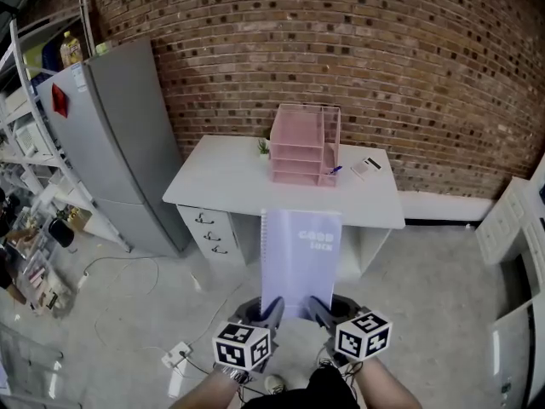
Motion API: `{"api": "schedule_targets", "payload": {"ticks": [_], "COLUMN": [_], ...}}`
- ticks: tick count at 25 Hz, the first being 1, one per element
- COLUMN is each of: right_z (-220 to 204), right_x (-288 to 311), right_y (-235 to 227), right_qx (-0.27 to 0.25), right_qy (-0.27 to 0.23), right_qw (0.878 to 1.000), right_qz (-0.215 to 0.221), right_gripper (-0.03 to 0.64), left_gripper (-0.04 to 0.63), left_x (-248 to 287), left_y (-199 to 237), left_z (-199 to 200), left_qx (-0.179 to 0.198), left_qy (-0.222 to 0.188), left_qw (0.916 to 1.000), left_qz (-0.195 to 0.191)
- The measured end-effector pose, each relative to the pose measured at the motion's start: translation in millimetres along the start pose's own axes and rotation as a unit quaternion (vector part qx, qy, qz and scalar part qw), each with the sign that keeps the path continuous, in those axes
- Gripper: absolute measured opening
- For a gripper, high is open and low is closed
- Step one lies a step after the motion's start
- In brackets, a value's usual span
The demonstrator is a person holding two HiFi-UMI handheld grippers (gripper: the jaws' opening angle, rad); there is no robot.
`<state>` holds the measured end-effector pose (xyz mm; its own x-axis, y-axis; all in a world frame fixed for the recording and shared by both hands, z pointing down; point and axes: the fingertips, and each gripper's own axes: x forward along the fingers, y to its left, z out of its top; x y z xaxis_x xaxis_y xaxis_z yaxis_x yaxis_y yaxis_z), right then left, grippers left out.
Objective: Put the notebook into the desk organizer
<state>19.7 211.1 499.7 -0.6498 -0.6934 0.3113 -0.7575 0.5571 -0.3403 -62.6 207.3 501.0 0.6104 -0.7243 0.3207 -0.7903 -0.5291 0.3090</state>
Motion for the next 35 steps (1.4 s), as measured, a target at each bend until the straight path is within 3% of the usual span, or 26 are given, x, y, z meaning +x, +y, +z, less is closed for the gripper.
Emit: {"api": "schedule_targets", "payload": {"ticks": [11,21,35], "right_z": [24,70,111], "right_x": [43,104,122], "right_y": [-49,-119,-198], "right_qx": [0.011,0.010,0.002], "right_qy": [0.015,0.025,0.028], "right_qw": [1.000,0.997,0.994], "right_qz": [0.019,0.068,0.104], "right_gripper": [0.054,0.052,0.052], "left_gripper": [0.066,0.066,0.066], "left_x": [55,133,212], "left_y": [27,64,58], "left_z": [20,63,96], "left_qx": [-0.016,-0.025,-0.029], "left_qy": [0.007,0.001,-0.012], "left_qw": [0.9997,0.9974,0.9943], "left_qz": [0.019,0.067,0.102]}}
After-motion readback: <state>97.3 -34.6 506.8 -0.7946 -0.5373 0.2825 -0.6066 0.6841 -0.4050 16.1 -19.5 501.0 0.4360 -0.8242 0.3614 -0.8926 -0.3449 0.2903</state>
